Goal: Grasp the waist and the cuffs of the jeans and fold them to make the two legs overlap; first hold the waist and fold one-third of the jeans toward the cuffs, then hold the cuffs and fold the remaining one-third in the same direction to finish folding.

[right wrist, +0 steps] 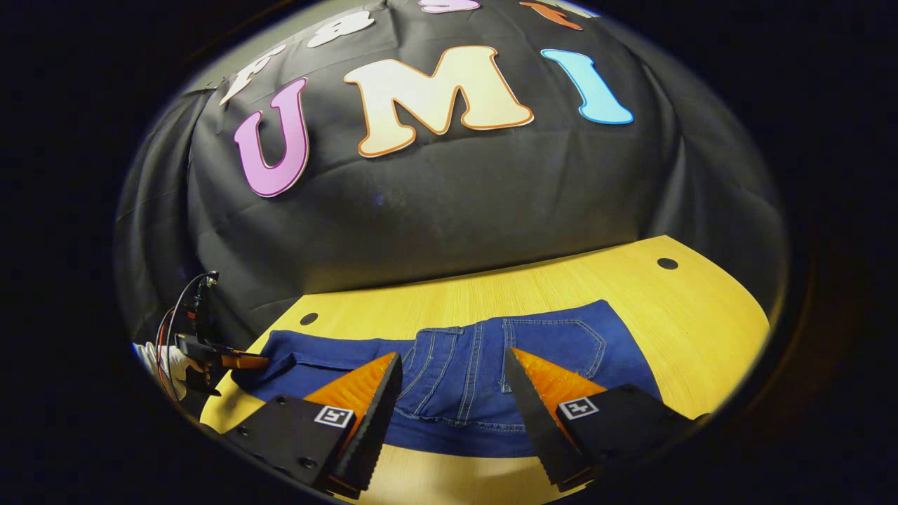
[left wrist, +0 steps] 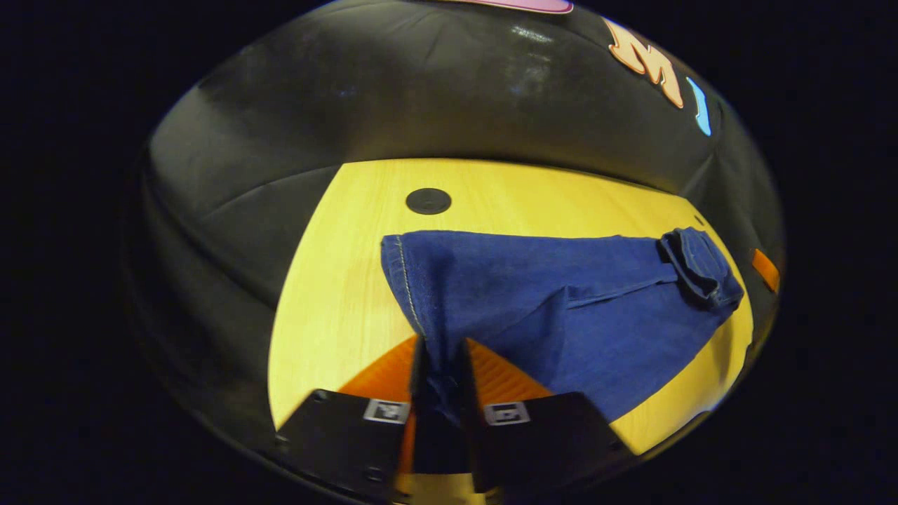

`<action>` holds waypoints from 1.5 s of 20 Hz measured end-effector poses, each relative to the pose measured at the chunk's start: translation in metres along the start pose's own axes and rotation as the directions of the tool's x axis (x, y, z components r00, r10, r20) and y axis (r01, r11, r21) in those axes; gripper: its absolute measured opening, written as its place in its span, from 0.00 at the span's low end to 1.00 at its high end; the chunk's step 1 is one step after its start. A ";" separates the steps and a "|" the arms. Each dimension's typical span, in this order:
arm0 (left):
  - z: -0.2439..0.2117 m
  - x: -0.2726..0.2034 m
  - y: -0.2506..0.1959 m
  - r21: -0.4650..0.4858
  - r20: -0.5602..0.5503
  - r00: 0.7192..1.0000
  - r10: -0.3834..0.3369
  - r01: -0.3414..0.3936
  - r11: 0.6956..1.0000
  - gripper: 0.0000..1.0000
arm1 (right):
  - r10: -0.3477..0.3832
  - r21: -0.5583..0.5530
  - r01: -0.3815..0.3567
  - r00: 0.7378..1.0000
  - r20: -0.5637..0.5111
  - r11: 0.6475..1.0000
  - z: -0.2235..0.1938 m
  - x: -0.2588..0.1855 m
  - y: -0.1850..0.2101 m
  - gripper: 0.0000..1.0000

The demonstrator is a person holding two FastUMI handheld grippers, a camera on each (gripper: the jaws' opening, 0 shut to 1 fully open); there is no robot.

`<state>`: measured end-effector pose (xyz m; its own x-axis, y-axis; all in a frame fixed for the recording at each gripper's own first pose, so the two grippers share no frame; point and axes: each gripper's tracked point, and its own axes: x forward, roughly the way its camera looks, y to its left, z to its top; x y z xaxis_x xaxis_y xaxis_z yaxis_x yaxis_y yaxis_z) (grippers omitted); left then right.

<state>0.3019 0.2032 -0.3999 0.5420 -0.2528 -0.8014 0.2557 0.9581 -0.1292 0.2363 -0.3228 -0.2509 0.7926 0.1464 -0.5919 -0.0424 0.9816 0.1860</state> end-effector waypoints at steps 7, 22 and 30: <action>0.002 -0.023 -0.028 -0.122 -0.057 0.993 -0.101 0.093 0.988 0.00 | 0.017 0.002 -0.018 0.999 0.044 1.000 0.024 -0.009 -0.008 0.90; 0.118 -0.080 -0.218 -0.140 0.137 0.945 -0.297 0.315 0.939 0.00 | 0.002 0.013 -0.003 0.990 0.138 1.000 0.075 -0.088 -0.107 0.90; 0.139 -0.061 -0.357 -0.039 0.132 0.911 -0.390 0.398 0.917 0.00 | -0.083 0.077 0.070 0.979 0.184 0.995 0.089 -0.148 -0.192 0.90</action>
<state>0.2885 -0.1423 -0.2234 0.5000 -0.6219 -0.6027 0.4188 0.7828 -0.4602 0.1818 -0.5435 -0.1290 0.8917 0.0394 -0.4509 0.0599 0.9772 0.2039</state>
